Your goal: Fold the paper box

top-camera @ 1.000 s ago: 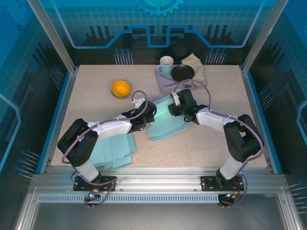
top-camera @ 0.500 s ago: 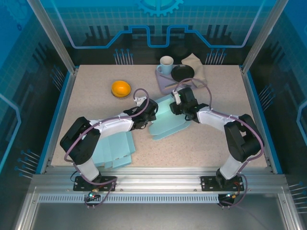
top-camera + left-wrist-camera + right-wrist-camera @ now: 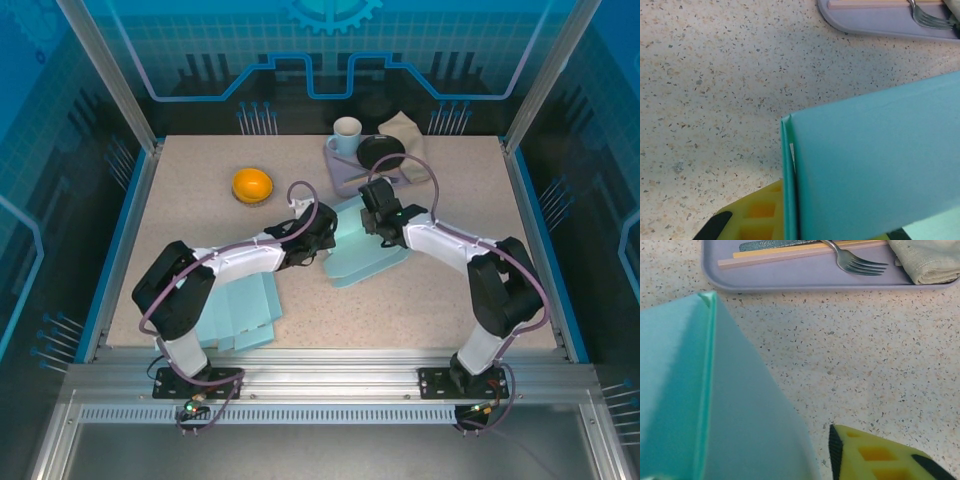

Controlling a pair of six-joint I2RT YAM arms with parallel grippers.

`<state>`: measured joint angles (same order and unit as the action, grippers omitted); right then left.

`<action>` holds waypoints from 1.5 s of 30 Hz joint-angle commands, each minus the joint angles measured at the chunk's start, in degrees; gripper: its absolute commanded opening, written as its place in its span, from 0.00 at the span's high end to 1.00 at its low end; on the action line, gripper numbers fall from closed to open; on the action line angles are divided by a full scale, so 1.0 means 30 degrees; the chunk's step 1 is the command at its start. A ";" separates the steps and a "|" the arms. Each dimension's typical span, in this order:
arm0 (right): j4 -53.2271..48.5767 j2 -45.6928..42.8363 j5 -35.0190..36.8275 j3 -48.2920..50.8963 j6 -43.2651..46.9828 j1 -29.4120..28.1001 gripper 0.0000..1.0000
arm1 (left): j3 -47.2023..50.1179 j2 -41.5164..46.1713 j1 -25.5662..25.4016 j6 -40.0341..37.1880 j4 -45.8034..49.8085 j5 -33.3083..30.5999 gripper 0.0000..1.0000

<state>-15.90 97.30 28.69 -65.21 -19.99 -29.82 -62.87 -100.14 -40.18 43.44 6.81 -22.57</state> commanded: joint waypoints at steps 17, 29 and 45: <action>-0.0140 -0.6649 -0.9274 0.1748 0.2944 0.1416 0.35 | 0.0018 -0.0779 0.0329 -0.1369 0.4289 -0.2030 0.92; 0.1517 -0.7640 -1.2081 0.4615 0.5251 0.5336 0.36 | -0.0115 -0.0503 0.0399 -0.2628 0.4362 -0.2005 0.92; 0.3157 -0.3795 -1.4624 0.6348 1.2860 0.3693 0.41 | 0.3303 0.2285 0.0982 -0.9177 -0.0267 -0.1676 0.91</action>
<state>-8.40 84.88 -15.20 -46.78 14.28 -16.08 -54.39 -95.22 -38.37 20.80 7.88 -28.58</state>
